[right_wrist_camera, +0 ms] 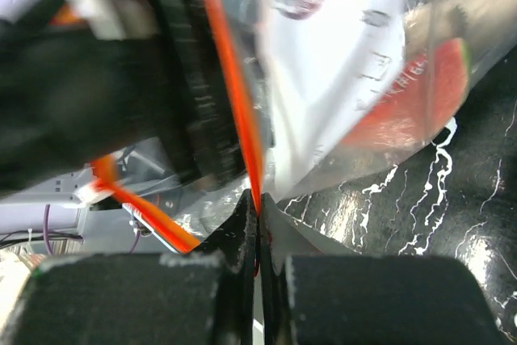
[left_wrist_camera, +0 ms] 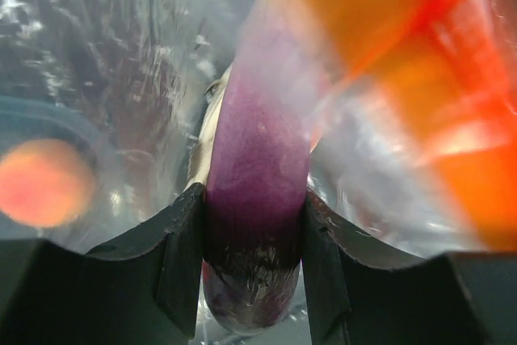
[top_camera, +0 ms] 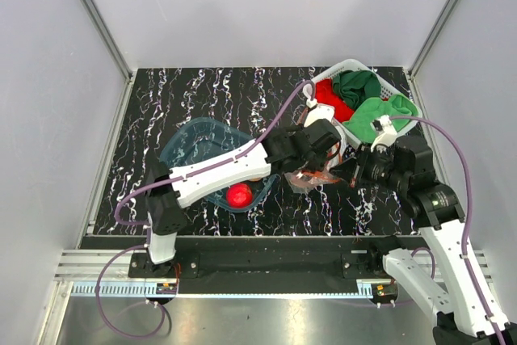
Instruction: Open the zip-top bag and remove the fake food
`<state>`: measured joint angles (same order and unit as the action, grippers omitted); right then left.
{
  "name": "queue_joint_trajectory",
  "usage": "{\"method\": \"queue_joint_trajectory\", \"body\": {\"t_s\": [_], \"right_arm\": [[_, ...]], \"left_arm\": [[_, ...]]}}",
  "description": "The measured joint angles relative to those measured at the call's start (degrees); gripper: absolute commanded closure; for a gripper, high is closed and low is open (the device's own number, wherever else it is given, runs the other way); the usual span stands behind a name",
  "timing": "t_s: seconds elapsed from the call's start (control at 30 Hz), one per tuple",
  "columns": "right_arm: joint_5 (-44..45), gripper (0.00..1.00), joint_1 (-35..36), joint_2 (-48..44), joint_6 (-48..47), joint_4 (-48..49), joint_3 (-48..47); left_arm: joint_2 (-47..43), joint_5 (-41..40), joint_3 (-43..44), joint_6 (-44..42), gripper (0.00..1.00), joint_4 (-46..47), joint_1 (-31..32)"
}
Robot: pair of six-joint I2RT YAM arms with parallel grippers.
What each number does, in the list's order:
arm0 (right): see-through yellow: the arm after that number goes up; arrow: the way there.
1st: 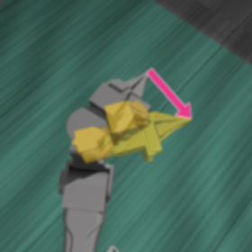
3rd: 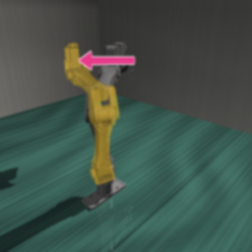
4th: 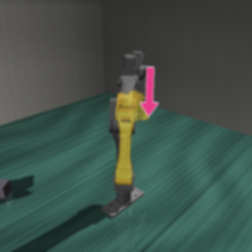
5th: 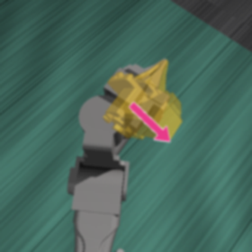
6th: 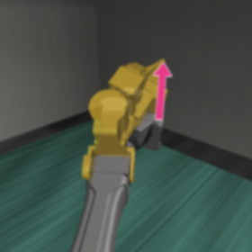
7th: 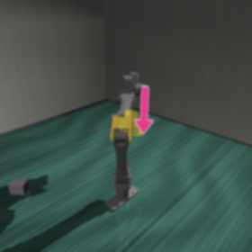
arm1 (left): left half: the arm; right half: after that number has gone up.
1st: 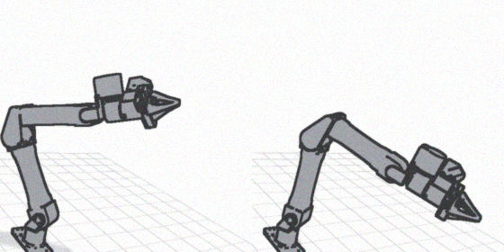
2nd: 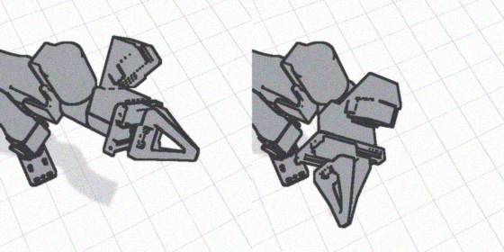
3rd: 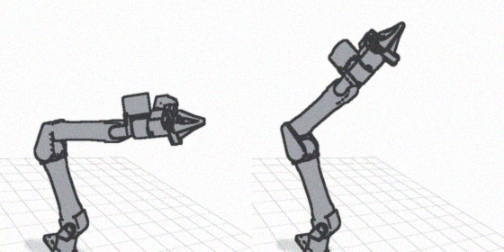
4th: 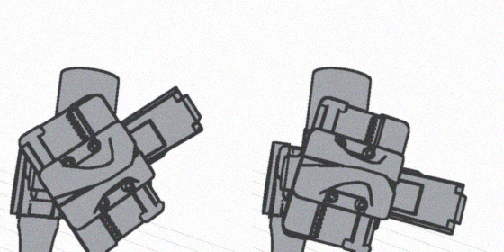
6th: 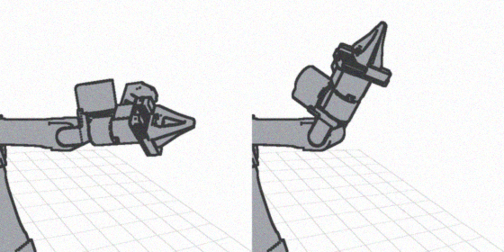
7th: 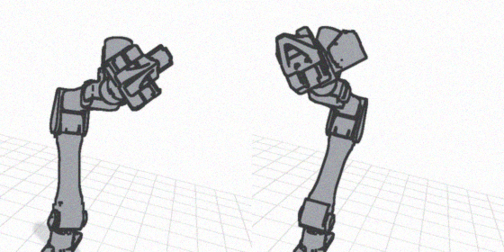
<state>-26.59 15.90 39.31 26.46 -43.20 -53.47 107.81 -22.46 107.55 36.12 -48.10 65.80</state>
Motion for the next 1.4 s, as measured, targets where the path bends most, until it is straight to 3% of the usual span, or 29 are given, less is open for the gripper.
{"method": "queue_joint_trajectory", "body": {"t_s": [0.23, 0.6, 0.7, 0.8, 0.83, 0.97, 1.2, 1.4], "right_arm": [[-0.1, 1.0, 0.0, 1.8, -2.8, -2.3, -5.8], [-3.2, 1.0, 0.0, 4.9, -4.5, -2.1, -6.0], [-4.1, 0.88, -0.1, 6.0, -5.0, -2.1, -6.9], [-3.1, 0.84, -0.1, 6.1, -5.1, -2.2, -6.8], [-2.5, 0.84, -0.1, 6.0, -5.0, -2.4, -6.8], [2.4, 1.0, -0.1, 5.4, -5.0, -4.1, -6.8], [9.7, 1.0, -0.1, 4.0, -5.5, -6.1, -6.9], [9.1, 1.0, -0.1, 2.7, -6.0, -6.6, -7.1]], "left_arm": [[1.0, -5.4, 0.1, -0.2, 1.0, -1.0, -0.7], [1.2, -3.9, 9.1, 6.0, 1.0, -3.8, -0.7], [1.2, -3.8, 9.2, 10.1, 1.0, -4.3, -0.9], [1.2, -3.7, 8.9, 13.6, 1.0, -4.3, -1.0], [1.1, -3.4, 8.3, 14.5, 1.0, -3.5, -1.0], [0.4, -0.7, 5.7, 18.9, 1.0, -1.5, -1.2], [-1.7, 9.0, 3.0, 24.6, 1.0, 2.7, -2.0], [-8.9, 10.4, -11.8, 18.3, 1.0, 16.5, -1.8]]}}
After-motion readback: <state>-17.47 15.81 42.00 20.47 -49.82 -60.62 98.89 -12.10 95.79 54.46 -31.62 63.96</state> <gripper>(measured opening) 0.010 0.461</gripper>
